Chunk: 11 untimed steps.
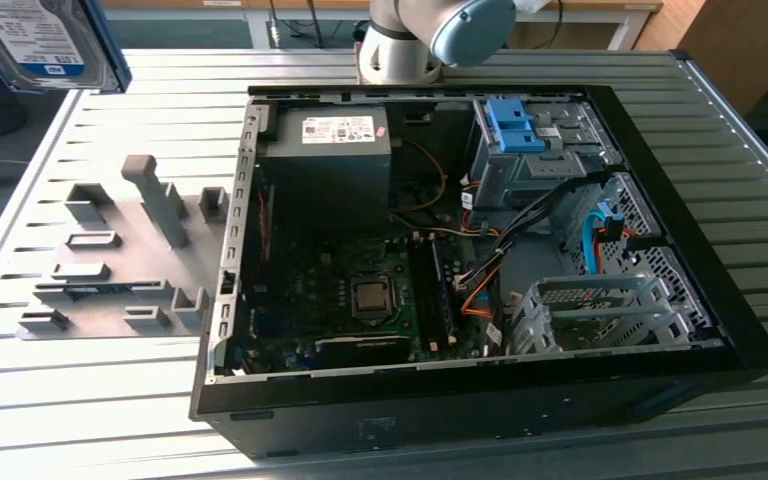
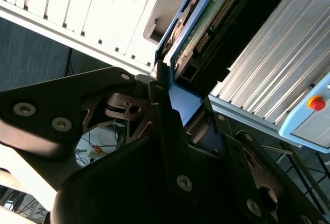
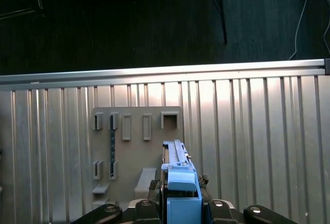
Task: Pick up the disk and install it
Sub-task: 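Pick up the disk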
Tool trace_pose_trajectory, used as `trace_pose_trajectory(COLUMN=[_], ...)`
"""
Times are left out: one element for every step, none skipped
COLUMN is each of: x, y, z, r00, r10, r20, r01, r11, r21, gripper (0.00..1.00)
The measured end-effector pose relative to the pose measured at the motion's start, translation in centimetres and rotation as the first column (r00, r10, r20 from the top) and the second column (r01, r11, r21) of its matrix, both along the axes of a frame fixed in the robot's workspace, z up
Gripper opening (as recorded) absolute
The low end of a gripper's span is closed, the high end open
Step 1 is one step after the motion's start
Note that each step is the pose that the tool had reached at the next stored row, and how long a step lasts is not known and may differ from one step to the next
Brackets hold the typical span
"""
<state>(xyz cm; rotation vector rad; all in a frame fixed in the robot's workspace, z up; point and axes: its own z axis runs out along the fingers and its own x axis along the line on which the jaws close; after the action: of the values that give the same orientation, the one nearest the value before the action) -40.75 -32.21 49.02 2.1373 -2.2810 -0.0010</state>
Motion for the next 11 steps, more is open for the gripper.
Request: trace_pose_trajectory(x=[0.04, 0.07, 0.11, 0.16, 0.21, 0.25, 0.3, 0.38, 0.45, 0.5, 0.56], y=[0.0, 0.0, 0.0, 0.0, 0.0, 0.0, 0.0, 0.0, 0.0, 0.0, 0.0], z=[0.0, 0.0, 0.0, 0.0, 0.0, 0.0, 0.0, -0.01, 0.0, 0.0, 0.0], r00=[1.0, 1.0, 1.0, 1.0, 1.0, 1.0, 1.0, 1.0, 1.0, 1.0, 1.0], r10=[0.0, 0.0, 0.0, 0.0, 0.0, 0.0, 0.0, 0.0, 0.0, 0.0, 0.0], r20=[0.0, 0.0, -0.0001, 0.0, -0.0001, 0.0, 0.0, 0.0001, 0.0, -0.0001, 0.0], r01=[0.0, 0.0, 0.0, 0.0, 0.0, 0.0, 0.0, 0.0, 0.0, 0.0, 0.0], r11=[1.0, 1.0, 1.0, 1.0, 1.0, 1.0, 1.0, 1.0, 1.0, 1.0, 1.0], r21=[0.0001, 0.0, 0.0, 0.0, 0.0, 0.0, 0.0, 0.0001, 0.0, 0.0, 0.0], gripper=[0.36, 0.36, 0.36, 0.36, 0.36, 0.36, 0.36, 0.36, 0.36, 0.36, 0.36])
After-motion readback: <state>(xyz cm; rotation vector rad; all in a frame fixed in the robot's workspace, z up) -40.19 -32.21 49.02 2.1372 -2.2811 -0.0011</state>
